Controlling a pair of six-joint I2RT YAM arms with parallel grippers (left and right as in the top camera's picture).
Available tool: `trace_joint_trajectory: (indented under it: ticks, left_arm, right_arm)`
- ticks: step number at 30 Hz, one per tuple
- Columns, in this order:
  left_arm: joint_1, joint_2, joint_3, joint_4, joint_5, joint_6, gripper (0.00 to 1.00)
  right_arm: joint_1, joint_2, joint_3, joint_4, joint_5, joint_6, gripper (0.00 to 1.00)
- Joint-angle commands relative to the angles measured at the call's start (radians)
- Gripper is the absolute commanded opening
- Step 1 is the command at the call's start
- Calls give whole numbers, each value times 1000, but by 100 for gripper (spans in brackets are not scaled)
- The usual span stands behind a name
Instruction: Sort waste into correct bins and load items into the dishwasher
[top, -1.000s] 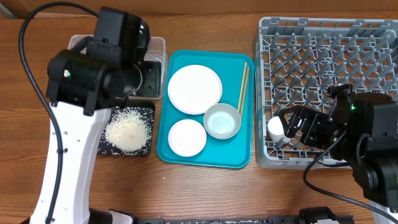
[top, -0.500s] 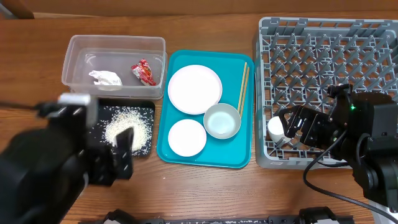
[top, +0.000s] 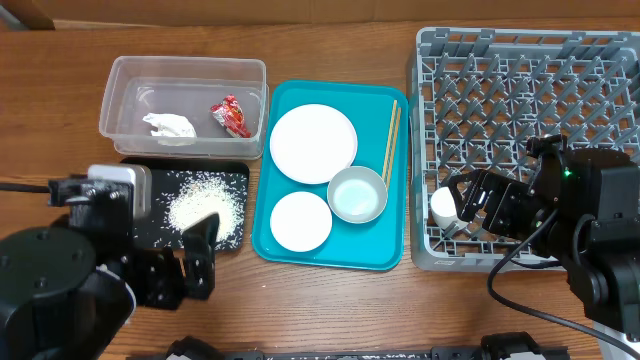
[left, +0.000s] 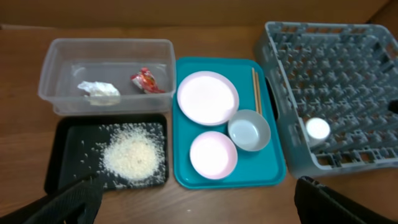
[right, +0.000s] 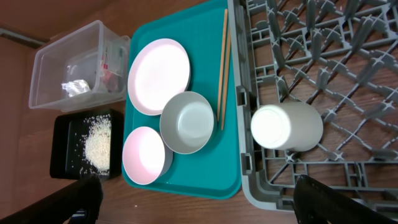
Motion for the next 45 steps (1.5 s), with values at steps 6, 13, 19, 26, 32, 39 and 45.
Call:
trace_joint_trajectory:
  ticks: [6, 13, 19, 26, 32, 39, 45]
  left_arm:
    - [289, -243, -438, 335, -13, 116, 100]
    - [351, -549, -955, 743, -3, 124, 100]
    - [364, -770, -1326, 1047, -3, 123, 100]
    - [381, -1004, -1692, 1292, 69, 120, 100]
    - [380, -1058, -1918, 1463, 95, 88, 100]
    - [380, -1058, -2036, 1570, 101, -8, 100]
    - [380, -1058, -2036, 1565, 102, -8, 100]
  right_arm:
    - [-2, -4, 14, 2, -2, -3, 100]
    - [-2, 19, 15, 2, -2, -3, 100]
    - [-2, 62, 15, 2, -2, -3, 100]
    - [-2, 129, 15, 3, -2, -3, 100]
    - [-2, 193, 14, 3, -2, -3, 100]
    - [-2, 266, 15, 3, -2, -3, 100]
    - [-2, 312, 14, 3, -2, -3, 100]
